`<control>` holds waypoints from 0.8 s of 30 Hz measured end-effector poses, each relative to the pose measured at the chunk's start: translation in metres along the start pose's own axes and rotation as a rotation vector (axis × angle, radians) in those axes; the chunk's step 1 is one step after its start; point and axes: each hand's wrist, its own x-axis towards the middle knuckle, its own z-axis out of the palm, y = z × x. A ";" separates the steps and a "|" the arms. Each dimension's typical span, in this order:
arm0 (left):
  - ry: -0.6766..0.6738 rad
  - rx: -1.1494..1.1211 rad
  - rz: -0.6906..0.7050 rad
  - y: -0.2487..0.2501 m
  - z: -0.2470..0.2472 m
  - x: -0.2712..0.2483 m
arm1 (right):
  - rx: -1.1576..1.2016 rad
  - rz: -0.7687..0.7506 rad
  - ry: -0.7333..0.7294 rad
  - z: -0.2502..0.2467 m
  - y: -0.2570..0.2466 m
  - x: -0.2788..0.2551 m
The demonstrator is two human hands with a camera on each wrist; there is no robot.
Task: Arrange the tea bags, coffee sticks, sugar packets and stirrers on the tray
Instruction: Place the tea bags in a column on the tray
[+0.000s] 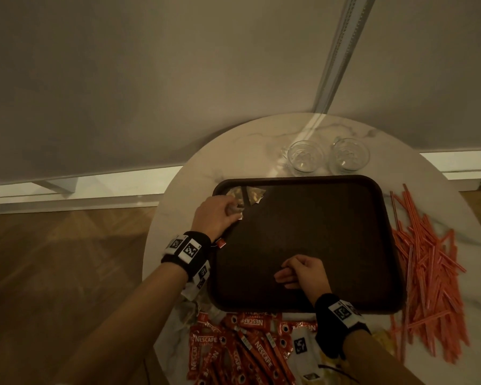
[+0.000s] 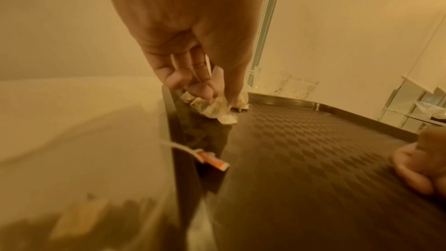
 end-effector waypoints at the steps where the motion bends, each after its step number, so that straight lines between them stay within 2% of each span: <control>1: -0.027 -0.010 -0.016 0.000 0.001 -0.001 | 0.001 0.001 -0.001 0.000 0.000 0.000; 5: -0.150 -0.031 -0.014 0.003 0.004 -0.001 | 0.000 -0.006 0.004 0.001 -0.001 -0.002; 9: -0.090 -0.077 0.034 0.002 0.001 0.002 | -0.002 -0.007 0.011 0.001 -0.001 -0.002; 14: -0.114 0.148 0.041 -0.002 0.004 0.002 | -0.034 -0.011 0.015 0.001 0.000 0.000; 18: -0.012 0.211 0.061 0.001 0.007 0.003 | -0.030 -0.018 0.023 0.002 0.002 0.002; 24: 0.015 0.284 0.046 -0.004 0.001 0.005 | -0.037 -0.029 0.038 0.002 0.004 0.003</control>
